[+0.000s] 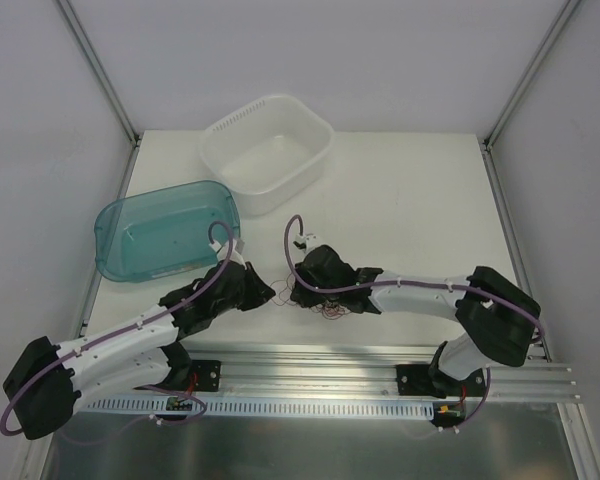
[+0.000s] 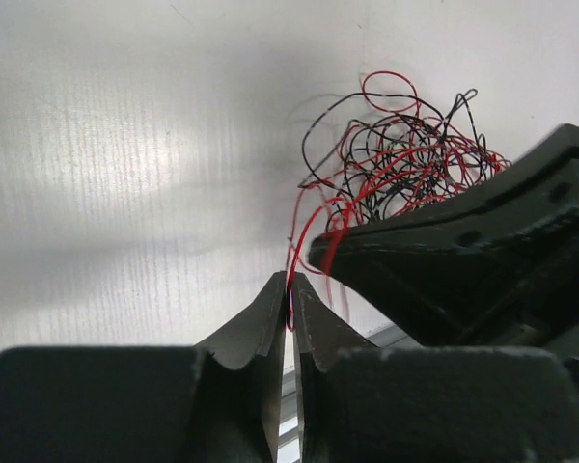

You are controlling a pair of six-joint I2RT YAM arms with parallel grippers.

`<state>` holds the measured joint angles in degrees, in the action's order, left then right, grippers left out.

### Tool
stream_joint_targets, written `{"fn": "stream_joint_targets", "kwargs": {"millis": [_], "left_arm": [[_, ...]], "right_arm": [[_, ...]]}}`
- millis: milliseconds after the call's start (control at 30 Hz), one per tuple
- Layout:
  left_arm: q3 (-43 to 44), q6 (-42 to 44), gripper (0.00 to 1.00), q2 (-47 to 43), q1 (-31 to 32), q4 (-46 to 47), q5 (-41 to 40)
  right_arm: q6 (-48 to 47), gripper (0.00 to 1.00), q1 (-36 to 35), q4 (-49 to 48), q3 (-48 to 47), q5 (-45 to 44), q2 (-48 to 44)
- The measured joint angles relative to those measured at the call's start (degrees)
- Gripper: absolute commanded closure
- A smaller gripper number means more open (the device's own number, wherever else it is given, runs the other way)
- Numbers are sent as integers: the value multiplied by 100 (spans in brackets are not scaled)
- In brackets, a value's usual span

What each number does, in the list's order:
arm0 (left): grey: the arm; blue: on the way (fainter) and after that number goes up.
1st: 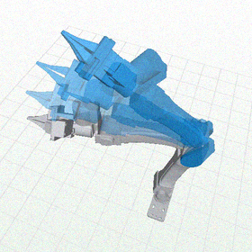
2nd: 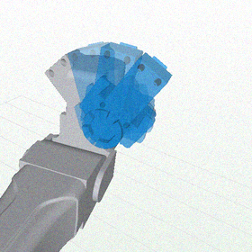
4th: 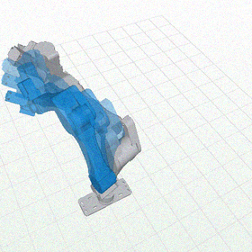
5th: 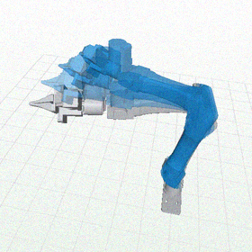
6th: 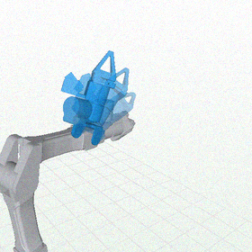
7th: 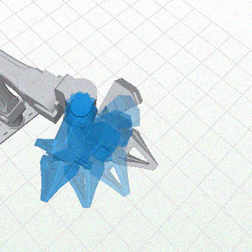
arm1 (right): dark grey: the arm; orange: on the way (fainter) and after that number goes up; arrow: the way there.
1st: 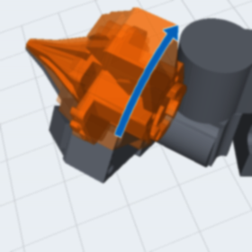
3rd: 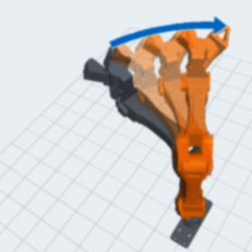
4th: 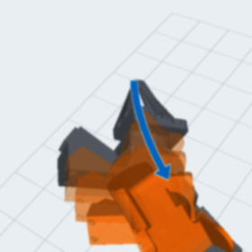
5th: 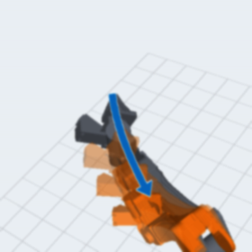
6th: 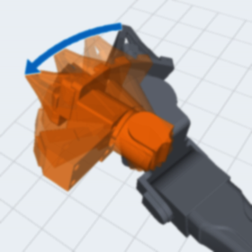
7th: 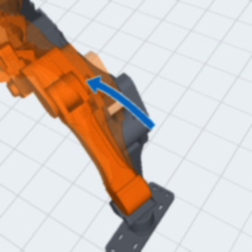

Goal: Untangle the cables

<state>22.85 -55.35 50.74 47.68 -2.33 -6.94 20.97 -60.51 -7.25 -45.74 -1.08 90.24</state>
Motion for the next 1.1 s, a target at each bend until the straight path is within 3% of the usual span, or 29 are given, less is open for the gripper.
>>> {"fn": "stream_joint_targets", "kwargs": {"millis": [233, 300, 400, 600, 700, 767, 800, 833, 867, 967, 1100], "left_arm": [[-120, -90, 93, -197, 0, 0, -245], [-122, -94, 100, -249, 0, 4, -282], [-122, -92, 100, -308, 0, 9, -367], [-48, 39, 100, -518, 15, -175, -457], [413, 310, 100, -634, 144, -310, -457], [787, 542, 100, -695, 153, -402, -452], [992, 680, 100, -717, 164, -466, -490], [1207, 852, 100, -741, 160, -619, -592], [1390, 1032, 100, -776, 136, -789, -743], [1932, 1539, 100, -761, 37, -1182, -859], [2616, 1952, 100, -343, 33, -1344, -455]], "right_arm": [[-319, 99, 7, 754, 13, -391, -1095], [-431, 99, 15, 1005, 11, -588, -1360], [-553, 99, 83, 1462, 11, -866, -1609], [-481, 99, 643, 2461, -2, -1510, -2170], [-243, 98, 957, 2763, -111, -1644, -2520], [-79, 89, 1193, 2883, -177, -1631, -2809], [-39, 79, 1290, 2957, -210, -1650, -2942], [-37, 60, 1432, 3136, -249, -1768, -3104], [-57, 53, 1611, 3362, -254, -1919, -3281], [-236, 38, 2009, 3932, -254, -2055, -3674], [-317, 32, 1998, 3895, -144, -1547, -3993]]}}
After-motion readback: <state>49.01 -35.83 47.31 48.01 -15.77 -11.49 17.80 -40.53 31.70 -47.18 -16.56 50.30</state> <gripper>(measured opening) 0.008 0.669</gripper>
